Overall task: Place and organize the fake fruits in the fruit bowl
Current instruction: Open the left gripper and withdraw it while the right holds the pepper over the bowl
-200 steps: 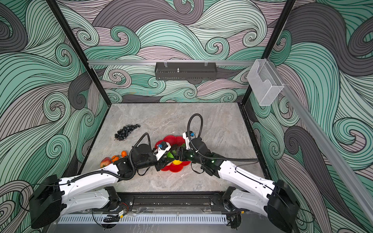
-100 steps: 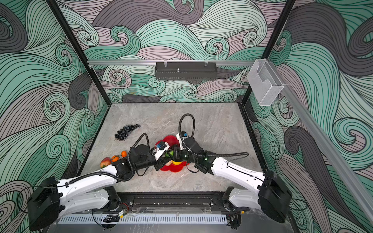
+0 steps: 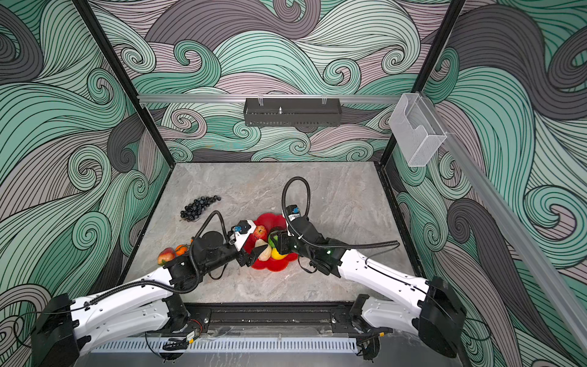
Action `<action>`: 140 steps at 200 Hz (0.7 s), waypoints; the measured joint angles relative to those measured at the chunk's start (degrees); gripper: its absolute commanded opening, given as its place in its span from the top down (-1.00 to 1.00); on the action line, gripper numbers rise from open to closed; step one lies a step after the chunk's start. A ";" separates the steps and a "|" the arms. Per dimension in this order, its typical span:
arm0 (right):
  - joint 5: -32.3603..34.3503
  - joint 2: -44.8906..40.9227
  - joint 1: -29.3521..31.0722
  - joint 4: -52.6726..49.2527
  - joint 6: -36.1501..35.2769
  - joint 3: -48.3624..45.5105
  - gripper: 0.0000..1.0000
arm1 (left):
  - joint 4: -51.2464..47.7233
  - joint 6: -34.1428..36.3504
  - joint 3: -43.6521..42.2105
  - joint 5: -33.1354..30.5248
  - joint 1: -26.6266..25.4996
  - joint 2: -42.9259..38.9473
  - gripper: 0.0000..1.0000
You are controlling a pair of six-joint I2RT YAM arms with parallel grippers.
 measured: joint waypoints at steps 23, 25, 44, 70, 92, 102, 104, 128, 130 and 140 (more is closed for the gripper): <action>4.66 -0.50 -0.02 -2.27 -2.60 0.00 0.40 | -0.11 -0.72 -1.84 -6.25 0.00 -3.37 -0.64; 5.07 -0.52 -0.07 -2.47 -2.80 -0.02 0.40 | -0.13 -0.83 -1.95 -6.86 0.00 -3.65 -0.65; 8.24 -0.70 -0.15 -3.39 -4.50 -0.31 0.40 | -0.42 -1.49 -2.64 -12.00 0.00 -5.44 -0.70; 11.15 -0.59 -0.37 -4.17 -5.81 -1.75 0.39 | -0.52 -2.14 -2.82 -16.98 0.00 -6.54 -0.74; 12.24 0.09 -0.48 -4.63 -6.08 -2.89 0.39 | -0.81 -2.58 -2.80 -19.47 0.00 -6.51 -0.75; 12.46 0.48 -0.48 -4.63 -6.05 -3.41 0.38 | -1.01 -2.69 -2.82 -20.28 0.00 -6.43 -0.75; 12.46 0.52 -0.48 -4.63 -6.05 -3.52 0.38 | -1.03 -2.73 -2.82 -20.44 0.00 -6.40 -0.75; 12.66 1.05 -0.48 -4.57 -5.84 -4.87 0.38 | -1.18 -2.95 -2.82 -21.49 0.00 -6.38 -0.75; 12.70 1.05 -0.48 -4.57 -5.81 -4.98 0.38 | -1.18 -2.95 -2.82 -21.55 0.00 -6.38 -0.75; 12.90 1.29 -0.48 -4.57 -5.73 -5.53 0.38 | -1.22 -2.99 -2.82 -21.77 0.00 -6.36 -0.75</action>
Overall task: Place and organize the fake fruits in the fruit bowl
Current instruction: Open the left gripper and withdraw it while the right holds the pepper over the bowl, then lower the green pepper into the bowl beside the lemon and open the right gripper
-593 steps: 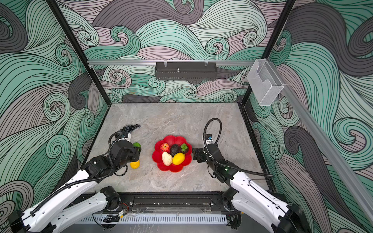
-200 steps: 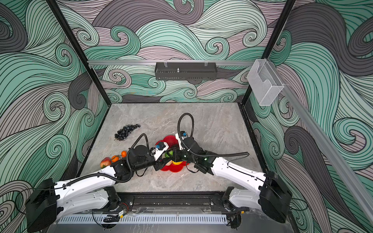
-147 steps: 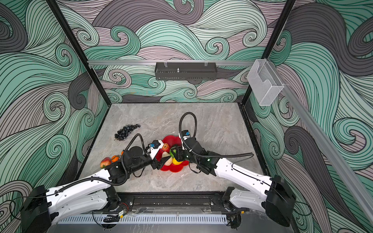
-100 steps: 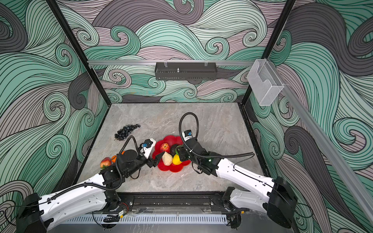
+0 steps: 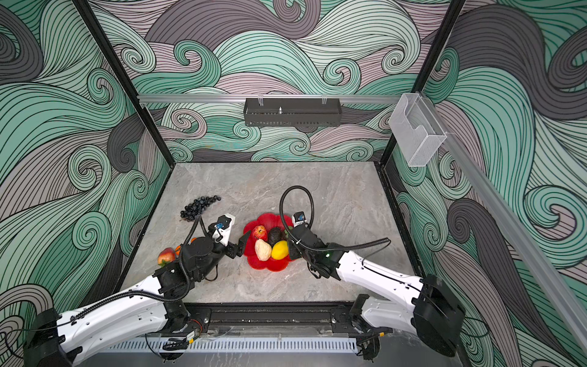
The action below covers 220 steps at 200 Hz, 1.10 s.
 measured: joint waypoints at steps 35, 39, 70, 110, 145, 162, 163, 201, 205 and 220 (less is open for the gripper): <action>0.22 1.14 0.00 0.59 0.48 -1.64 0.37 | -0.04 0.00 0.00 -0.57 0.00 0.04 -0.75; 0.20 1.27 0.00 0.68 0.55 -1.86 0.37 | -0.04 0.00 0.00 -0.66 0.00 0.07 -0.75; -0.09 2.27 0.00 1.42 1.40 -2.95 0.36 | -0.04 -0.02 0.00 -1.20 0.00 0.33 -0.75; -1.60 4.13 0.00 3.15 2.21 -3.28 0.32 | -0.07 -0.04 0.00 -1.33 0.00 0.72 -0.75; -2.99 5.44 0.00 4.28 3.15 -3.28 0.26 | -0.09 -0.07 0.00 -1.53 0.00 0.74 -0.75; -3.76 5.57 0.00 4.59 3.32 -3.28 0.20 | -0.09 -0.09 0.00 -1.60 0.00 0.74 -0.75; -3.80 5.60 0.00 4.59 3.32 -3.28 0.19 | -0.09 -0.09 0.00 -1.60 0.00 0.74 -0.75; -4.37 5.57 0.00 4.81 3.91 -3.28 -0.05 | -0.09 -0.15 0.00 -2.01 0.04 0.66 -0.75; -4.35 5.57 0.00 4.79 3.93 -3.28 -0.07 | -0.07 -0.15 0.02 -2.12 0.04 0.66 -0.75; -4.20 5.18 0.00 4.66 4.13 -3.28 -0.12 | -0.09 -0.15 0.00 -2.34 0.04 0.66 -0.75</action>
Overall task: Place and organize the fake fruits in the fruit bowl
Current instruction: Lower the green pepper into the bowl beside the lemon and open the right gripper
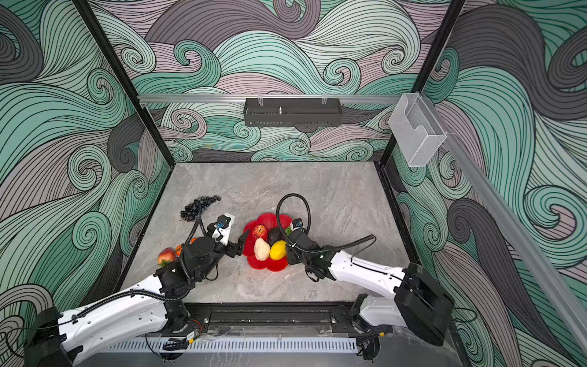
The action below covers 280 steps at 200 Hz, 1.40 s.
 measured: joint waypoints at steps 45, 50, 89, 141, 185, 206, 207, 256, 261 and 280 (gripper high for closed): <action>1.40 -3.48 0.00 -1.66 -0.31 0.00 -0.08 | 0.00 -0.02 0.00 -0.33 0.00 0.00 -0.75; 1.68 -3.76 0.00 -1.90 -0.44 0.00 -0.07 | 0.00 -0.02 0.00 -0.35 0.00 0.00 -0.75; 2.62 -4.28 0.00 -2.73 -1.07 0.00 0.11 | 0.00 -0.02 0.00 -0.42 0.00 0.02 -0.75; 2.14 -1.46 0.00 -1.88 -1.03 0.00 0.21 | 0.00 -0.02 0.00 -0.44 0.00 0.02 -0.75; 1.01 0.98 0.00 -0.13 -0.98 0.00 0.21 | 0.00 -0.02 0.00 -0.46 0.00 0.04 -0.75; 0.52 1.40 0.00 0.09 -0.92 0.00 0.15 | 0.00 -0.02 0.00 -0.48 0.13 0.04 -0.75; 0.50 1.40 0.00 0.09 -0.90 0.00 0.14 | 0.00 -0.02 0.00 -0.48 0.13 0.04 -0.75; 0.50 -0.57 0.00 -2.23 -1.14 0.20 -0.08 | 0.00 -0.04 0.00 -1.03 0.26 0.15 -0.75; 0.68 -1.20 0.00 -2.71 -1.16 0.31 -0.11 | 0.00 -0.11 0.00 -1.16 0.28 0.15 -0.75; 1.84 -3.93 0.00 -4.70 -1.97 1.18 -0.18 | 0.00 -0.55 0.00 -1.79 0.35 0.22 -0.75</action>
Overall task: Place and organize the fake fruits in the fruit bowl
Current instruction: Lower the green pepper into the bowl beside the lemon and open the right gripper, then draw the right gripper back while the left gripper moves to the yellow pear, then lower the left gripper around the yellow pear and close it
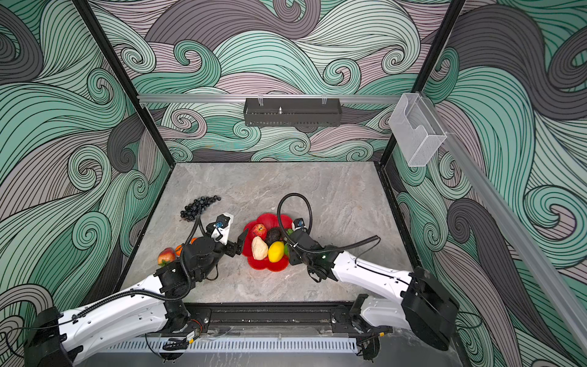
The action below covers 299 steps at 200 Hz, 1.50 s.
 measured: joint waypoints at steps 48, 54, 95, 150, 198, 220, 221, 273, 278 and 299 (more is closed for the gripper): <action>4.96 -8.83 -1.03 -1.31 -4.94 0.81 -0.36 | -2.25 -3.69 0.48 -0.87 1.86 2.40 -0.75; 5.57 -9.77 -1.46 -1.31 -5.73 0.81 -0.39 | -3.13 -4.46 0.74 -1.03 2.23 2.71 -0.75; 8.98 -17.42 -4.98 0.68 -10.54 -2.47 -0.61 | -11.08 -13.16 4.83 -3.37 4.02 4.20 -0.75; 10.27 -26.16 -8.24 8.81 -9.86 -16.00 -0.79 | -31.76 -28.76 9.35 -6.73 9.20 2.73 -0.87; 9.33 -26.93 -10.14 12.87 -7.93 -21.33 -0.82 | -46.56 -39.36 9.35 -5.22 19.91 -1.05 -0.88; 8.28 -26.97 -10.86 14.78 -6.91 -21.35 -0.83 | -50.14 -42.12 9.35 -3.19 23.82 -0.52 -0.88; 8.24 -26.97 -10.88 14.82 -6.88 -21.35 -0.84 | -50.21 -42.23 9.35 -3.06 23.96 -0.48 -0.88; 6.29 -27.45 -11.63 15.52 -4.94 -21.44 -0.85 | -51.45 -43.47 9.46 8.39 27.43 8.61 -0.87; 6.23 -27.45 -11.63 15.50 -4.81 -21.44 -0.85 | -51.45 -43.36 9.57 9.66 27.45 9.60 -0.87; 5.86 -27.45 -11.74 15.50 -4.35 -21.44 -0.85 | -51.84 -43.19 10.75 14.97 27.47 14.49 -0.84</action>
